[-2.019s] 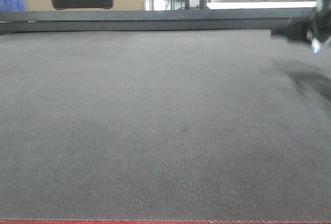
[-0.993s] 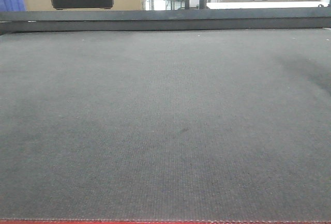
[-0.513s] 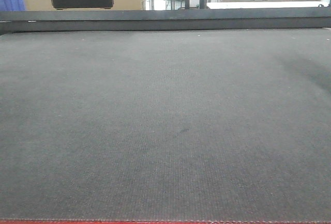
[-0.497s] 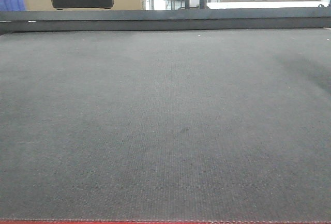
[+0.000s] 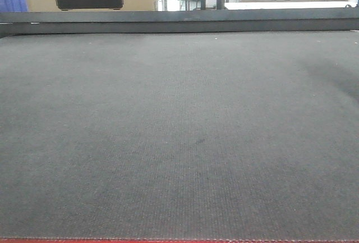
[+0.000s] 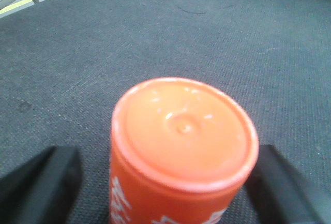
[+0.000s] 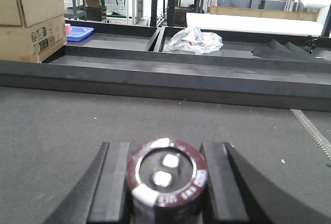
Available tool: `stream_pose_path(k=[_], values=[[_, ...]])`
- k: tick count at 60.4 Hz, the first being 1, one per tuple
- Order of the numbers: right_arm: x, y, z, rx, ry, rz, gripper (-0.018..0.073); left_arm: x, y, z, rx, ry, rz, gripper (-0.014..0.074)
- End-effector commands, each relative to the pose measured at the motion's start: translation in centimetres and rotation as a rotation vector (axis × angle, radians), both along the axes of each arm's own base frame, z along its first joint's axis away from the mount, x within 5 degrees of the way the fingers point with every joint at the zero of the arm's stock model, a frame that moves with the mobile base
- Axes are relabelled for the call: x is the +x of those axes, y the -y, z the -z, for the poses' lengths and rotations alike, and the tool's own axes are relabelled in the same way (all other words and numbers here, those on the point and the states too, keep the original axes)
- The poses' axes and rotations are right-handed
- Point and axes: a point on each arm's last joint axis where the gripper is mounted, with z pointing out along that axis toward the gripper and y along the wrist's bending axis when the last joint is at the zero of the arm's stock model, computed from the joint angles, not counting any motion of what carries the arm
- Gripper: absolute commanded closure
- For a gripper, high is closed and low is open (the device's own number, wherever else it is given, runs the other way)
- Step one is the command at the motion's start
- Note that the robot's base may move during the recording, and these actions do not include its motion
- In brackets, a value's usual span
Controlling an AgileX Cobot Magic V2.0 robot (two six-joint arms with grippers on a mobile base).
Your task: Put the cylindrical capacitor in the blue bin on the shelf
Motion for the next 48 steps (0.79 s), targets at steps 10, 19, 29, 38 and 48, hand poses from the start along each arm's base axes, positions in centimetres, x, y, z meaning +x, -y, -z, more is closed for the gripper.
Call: stream_pose_path(k=[10,19,29,38,48], values=[[-0.6,0.1,-0.6,-0.007,-0.044,-0.001,0.0711,0.1,-0.1,-2.8,0.016,0.066,0.002,0.0645],[-1.7,0.1,-1.6,-0.008,-0.091,-0.003,0.0711,-0.5,0.2,-5.4,0.044,0.049,0.027,0.0707],[-3.7,0.1,-3.3,-0.008,-0.148,-0.006,0.0711,-2.5,1.8,-10.6,0.076,-0.024,0.063,0.0707],[-5.8,0.1,-4.4,-0.01,-0.236,-0.009,0.0711,-5.4,4.2,-15.4,0.145,-0.098,0.119,0.0707],[-7.9,0.2,-5.3,-0.011,-0.317,-0.012,0.0711,-9.7,7.5,-20.6,0.177,-0.125,0.175,0.0707]])
